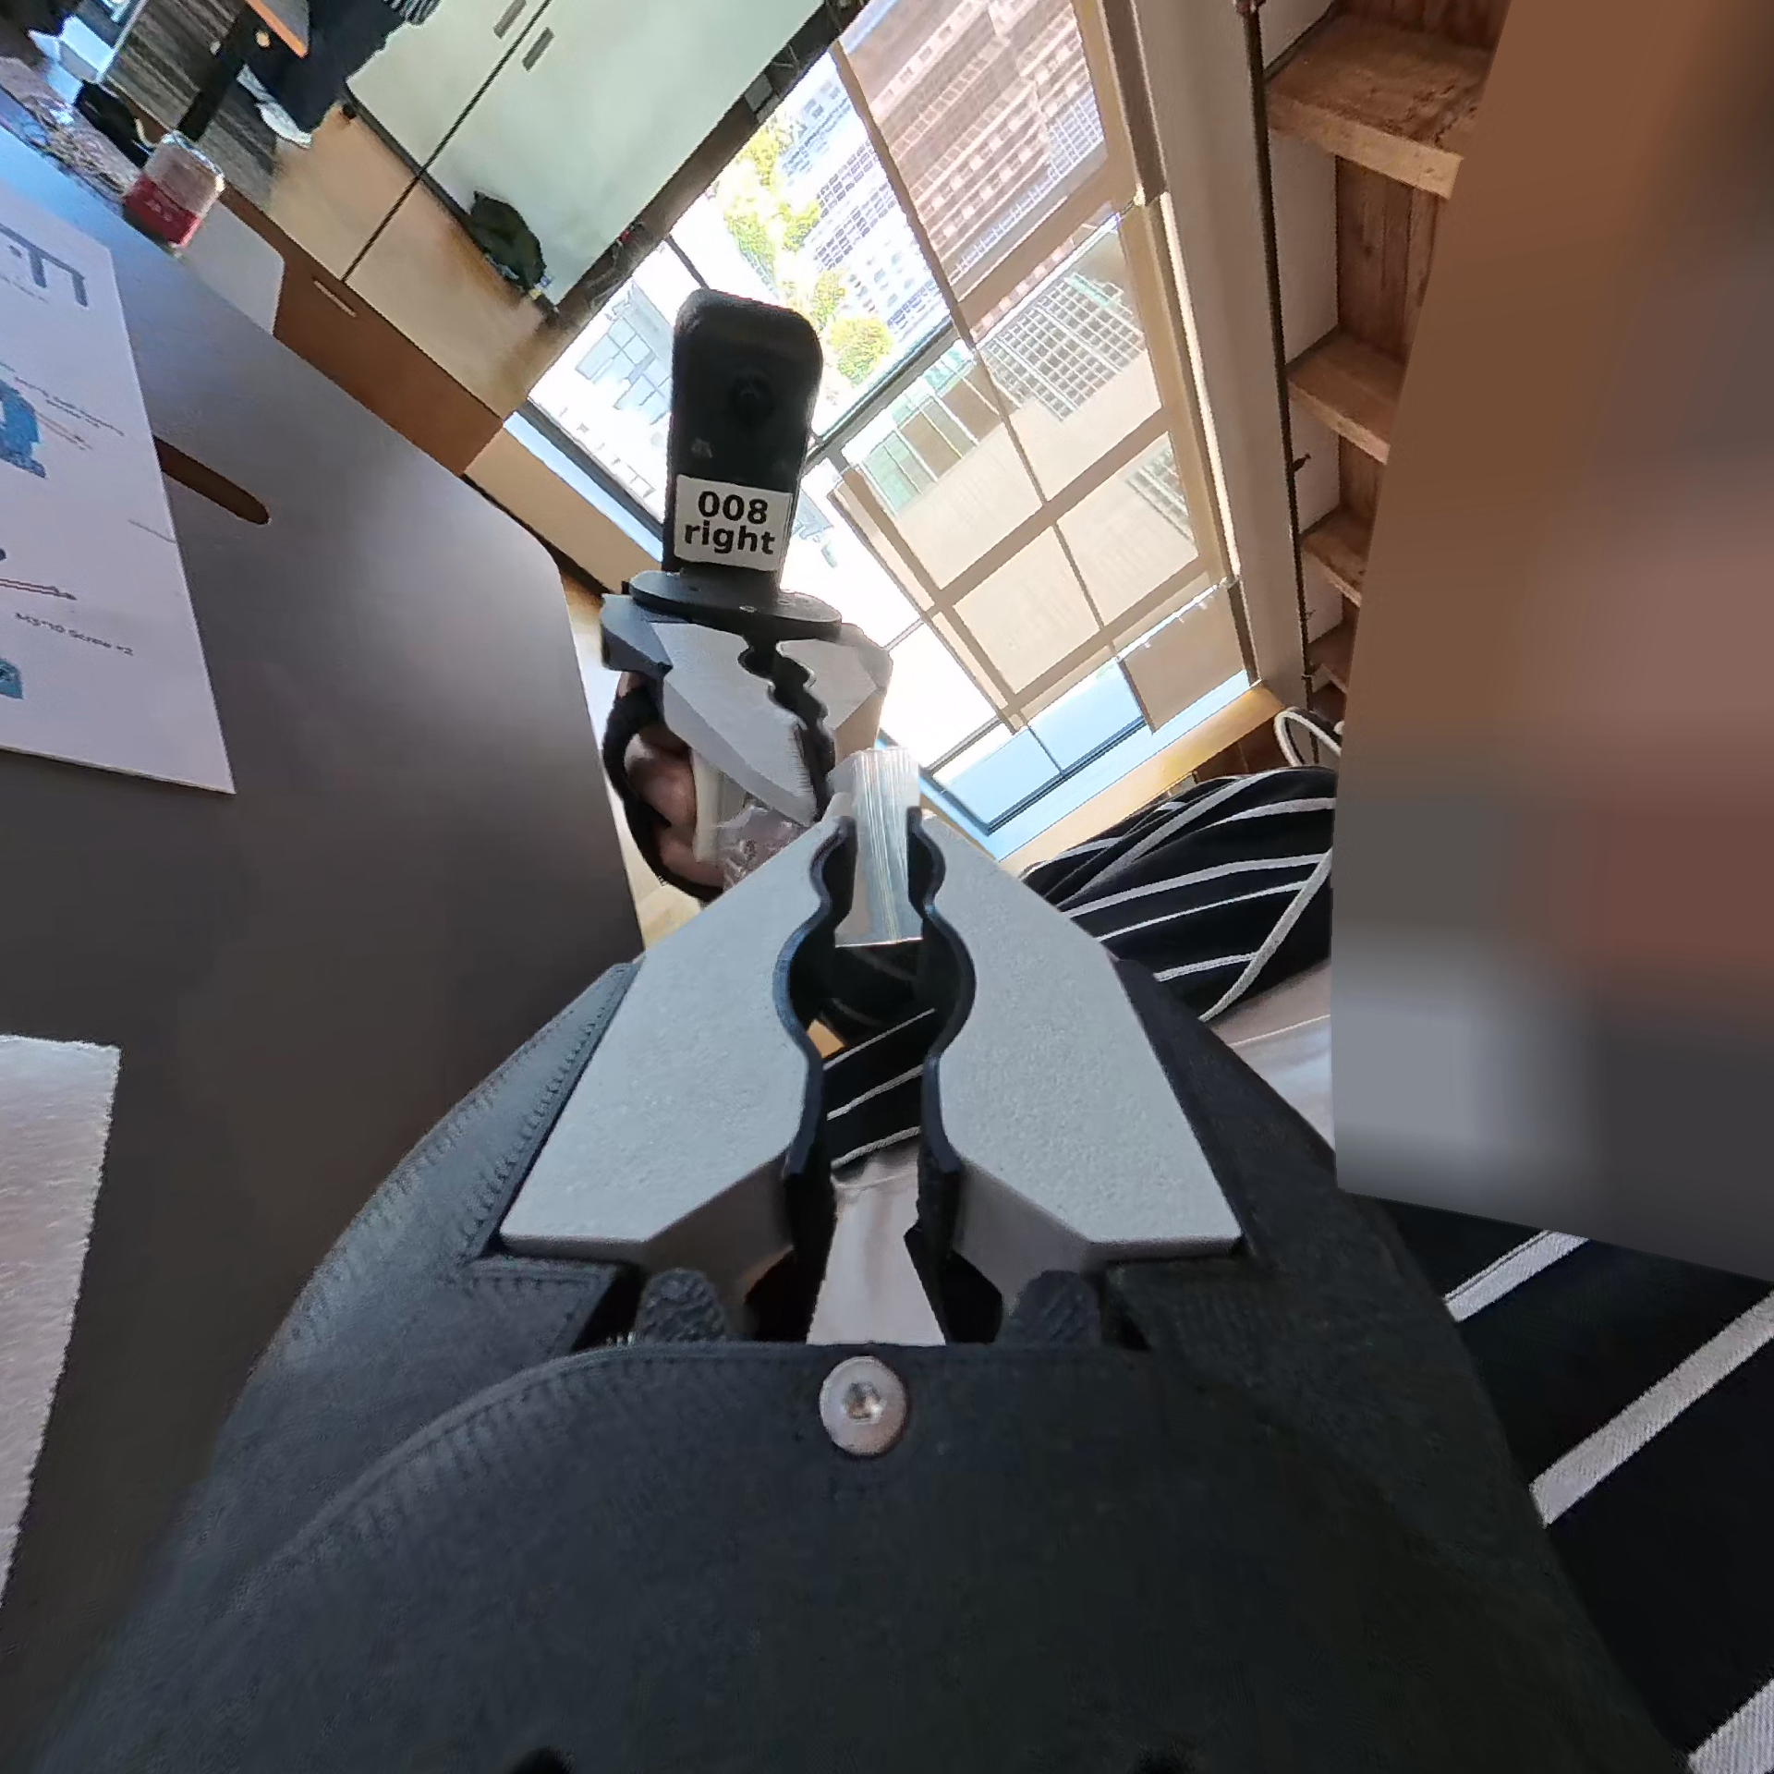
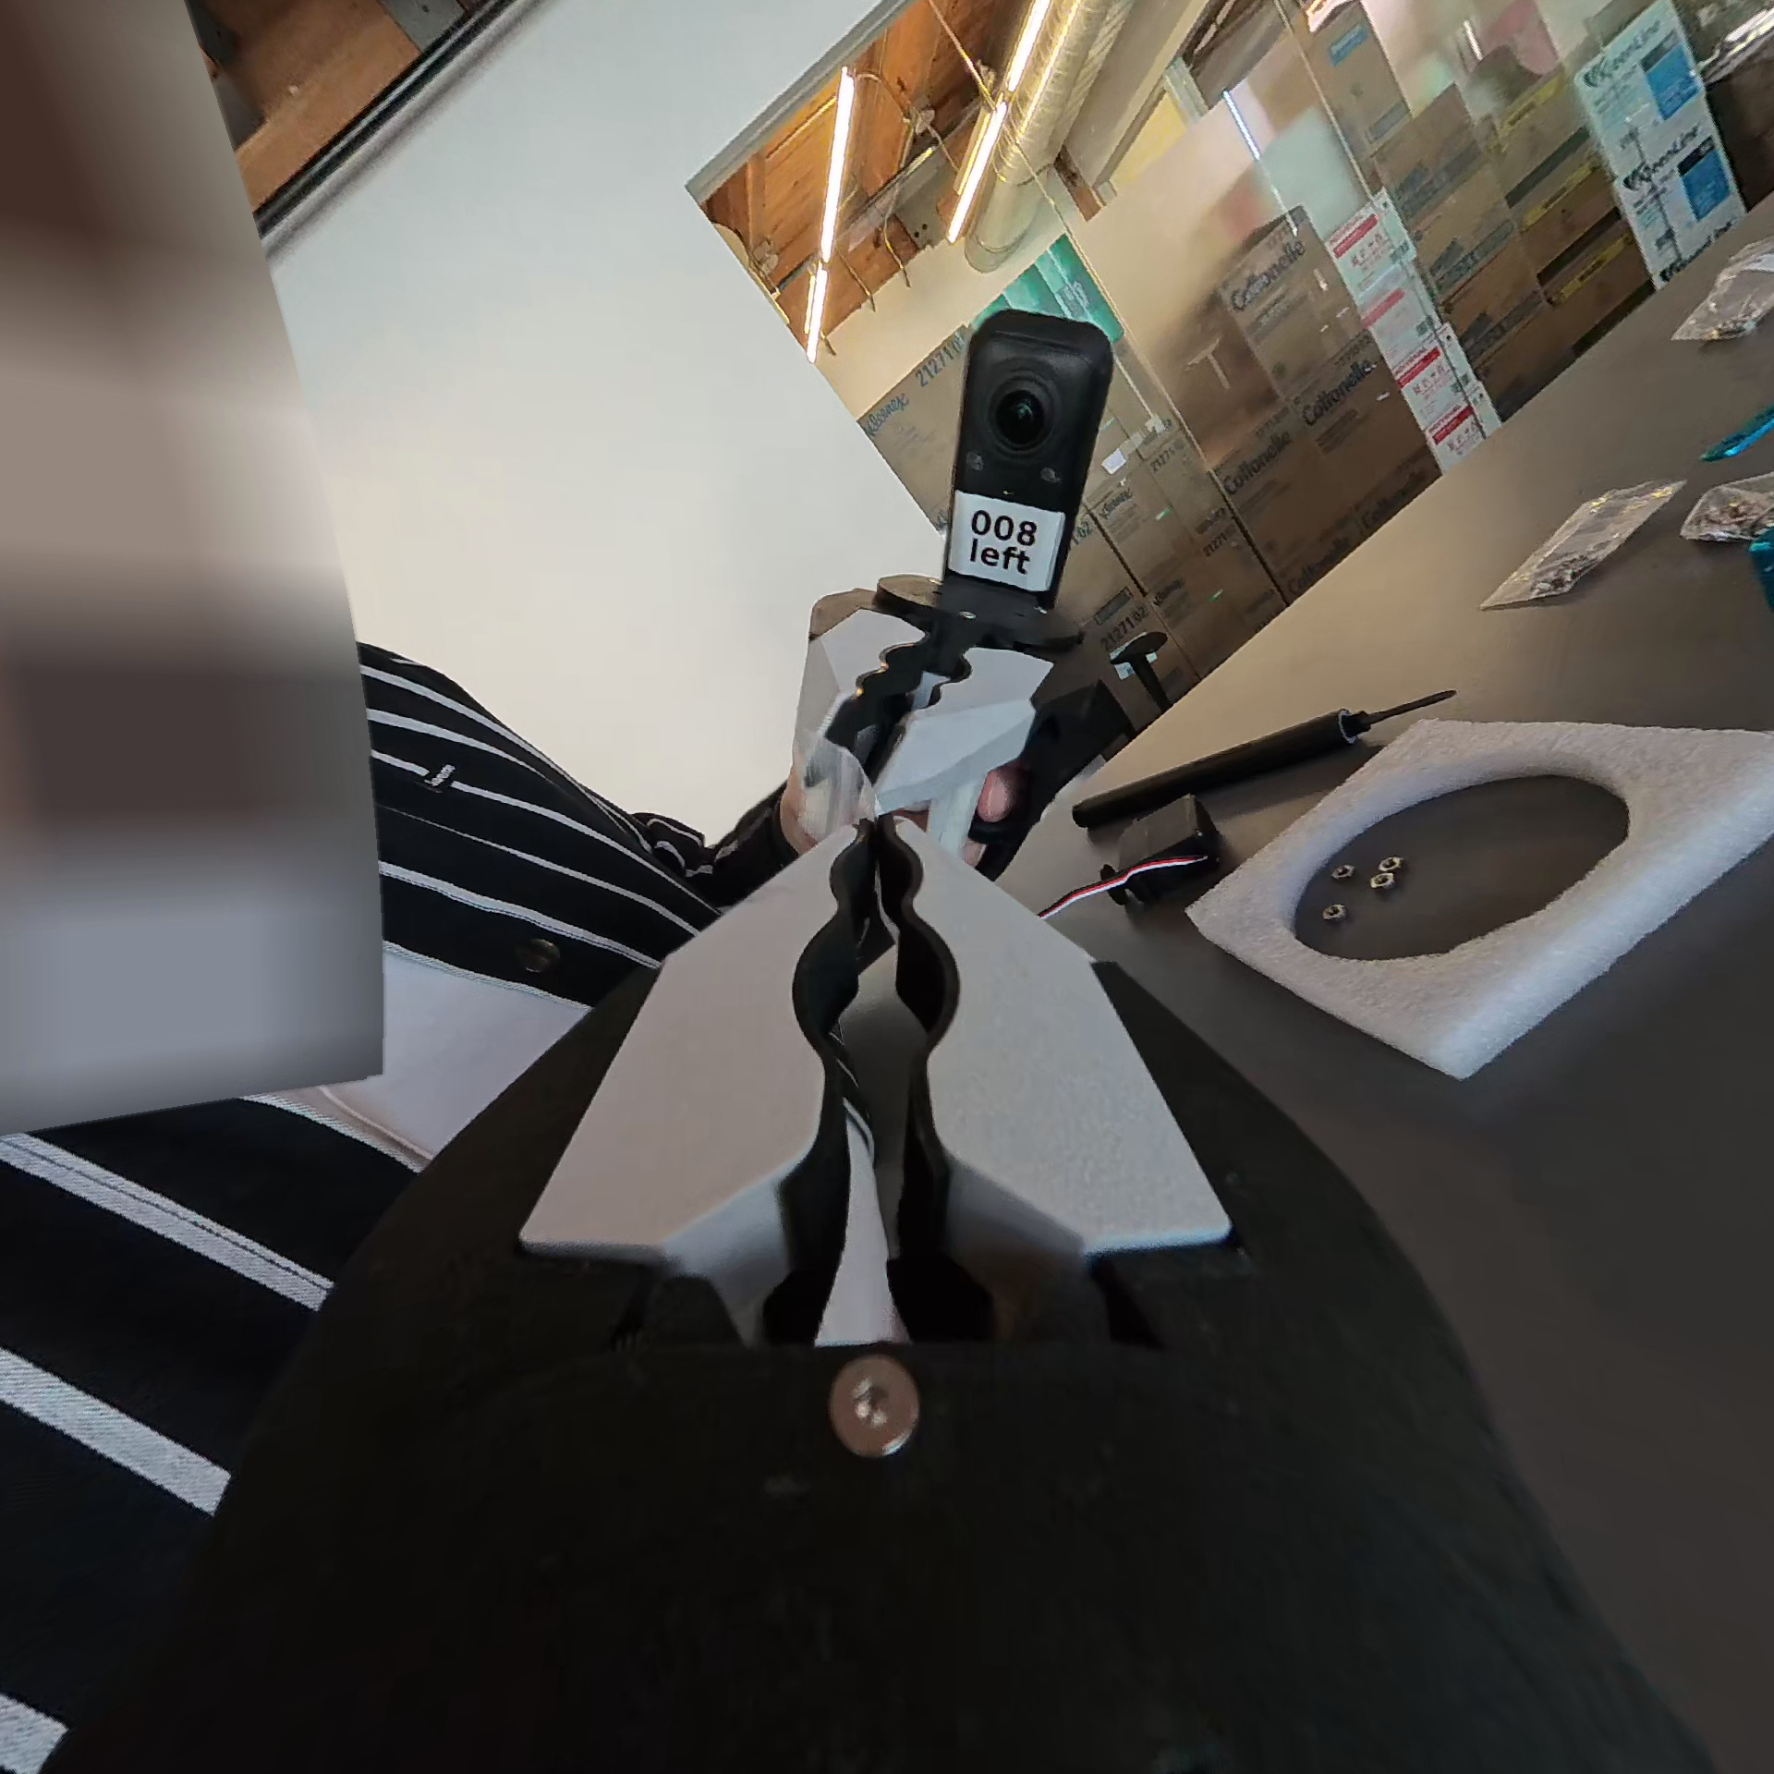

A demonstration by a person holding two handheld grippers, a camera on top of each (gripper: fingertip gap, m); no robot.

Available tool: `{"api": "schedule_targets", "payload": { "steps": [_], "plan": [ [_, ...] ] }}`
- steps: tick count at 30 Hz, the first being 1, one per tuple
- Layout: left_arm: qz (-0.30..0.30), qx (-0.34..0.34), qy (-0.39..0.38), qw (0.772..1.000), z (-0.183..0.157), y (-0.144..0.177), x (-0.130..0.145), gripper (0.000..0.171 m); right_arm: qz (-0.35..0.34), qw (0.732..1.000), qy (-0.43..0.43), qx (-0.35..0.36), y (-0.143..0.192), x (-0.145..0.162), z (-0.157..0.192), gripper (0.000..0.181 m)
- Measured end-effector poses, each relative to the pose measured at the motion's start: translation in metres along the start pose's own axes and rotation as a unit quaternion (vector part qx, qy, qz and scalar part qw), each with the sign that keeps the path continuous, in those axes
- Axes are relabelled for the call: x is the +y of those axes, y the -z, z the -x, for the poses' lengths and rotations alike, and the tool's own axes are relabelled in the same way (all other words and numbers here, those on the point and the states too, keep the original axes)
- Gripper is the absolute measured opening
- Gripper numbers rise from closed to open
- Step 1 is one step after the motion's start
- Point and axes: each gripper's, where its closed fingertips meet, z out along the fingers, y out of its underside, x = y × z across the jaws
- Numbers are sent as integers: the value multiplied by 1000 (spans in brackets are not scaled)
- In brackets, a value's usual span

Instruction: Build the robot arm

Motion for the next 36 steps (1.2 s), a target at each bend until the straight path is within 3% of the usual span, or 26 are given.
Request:
{"api": "schedule_targets", "payload": {
  "steps": [15,17,20,22,24,27,36],
  "plan": [
    [-23,-23,-12,999,5,1,-6,0,-24,1000,8,-2,2,-2,-3,0],
    [-23,-38,-16,999,11,2,-6,0,-28,999,10,16,3,-2,-10,0],
    [-22,-87,-24,996,27,5,-4,0,-74,993,29,83,10,-17,-24,18],
    [-21,-122,-27,992,39,7,-2,0,-95,987,63,117,15,-26,-21,14],
    [-21,-143,-27,989,46,9,0,0,-73,982,83,152,13,-23,-20,0],
    [-26,-141,-23,989,48,7,1,0,-4,981,42,188,4,1,-34,1],
    [-32,-161,-20,986,54,7,1,0,-14,980,-7,199,7,6,-43,5]
  ]
}}
